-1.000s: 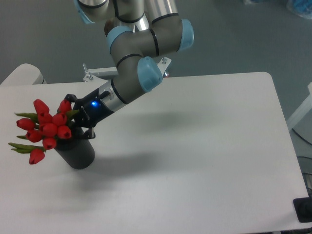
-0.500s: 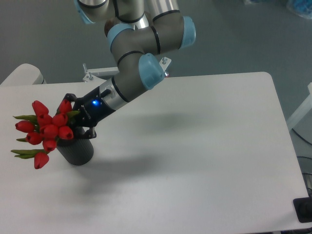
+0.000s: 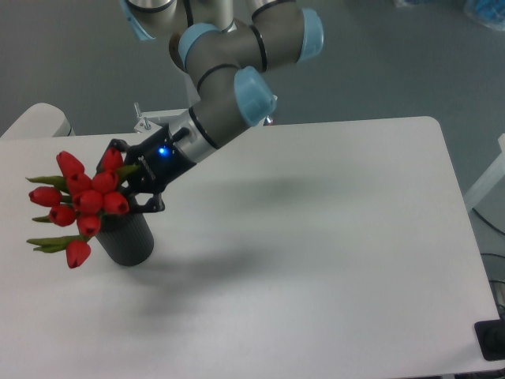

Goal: Pick up the flowers from the vase
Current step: 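Lift the gripped tulips upward out of the black vase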

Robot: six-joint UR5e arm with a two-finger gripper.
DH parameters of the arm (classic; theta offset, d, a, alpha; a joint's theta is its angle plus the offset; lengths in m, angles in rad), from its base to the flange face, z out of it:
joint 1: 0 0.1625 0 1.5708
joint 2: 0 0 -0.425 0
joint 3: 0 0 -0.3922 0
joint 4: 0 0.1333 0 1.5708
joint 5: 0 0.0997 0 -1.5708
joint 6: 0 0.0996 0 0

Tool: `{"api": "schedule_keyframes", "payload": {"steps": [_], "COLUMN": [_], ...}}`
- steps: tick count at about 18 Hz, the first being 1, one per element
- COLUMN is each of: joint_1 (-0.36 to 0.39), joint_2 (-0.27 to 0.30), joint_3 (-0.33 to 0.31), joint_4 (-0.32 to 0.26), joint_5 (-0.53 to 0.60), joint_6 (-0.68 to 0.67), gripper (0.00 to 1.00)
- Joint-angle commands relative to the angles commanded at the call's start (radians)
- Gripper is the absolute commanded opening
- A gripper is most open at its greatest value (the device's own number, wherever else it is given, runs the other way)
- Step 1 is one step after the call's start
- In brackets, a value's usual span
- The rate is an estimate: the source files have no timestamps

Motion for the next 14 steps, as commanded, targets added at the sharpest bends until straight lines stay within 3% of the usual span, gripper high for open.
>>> {"api": "schedule_keyframes", "payload": {"steps": [11, 14], "joint_1": [0.02, 0.052], "joint_2": [0.005, 0.012], "joint_3": [0.021, 0.031], "joint_4": [0.003, 0.003], "joint_5": [-0.049, -0.115], "joint_6": [-0.036, -0.037], "gripper": [0.1, 0.1]}}
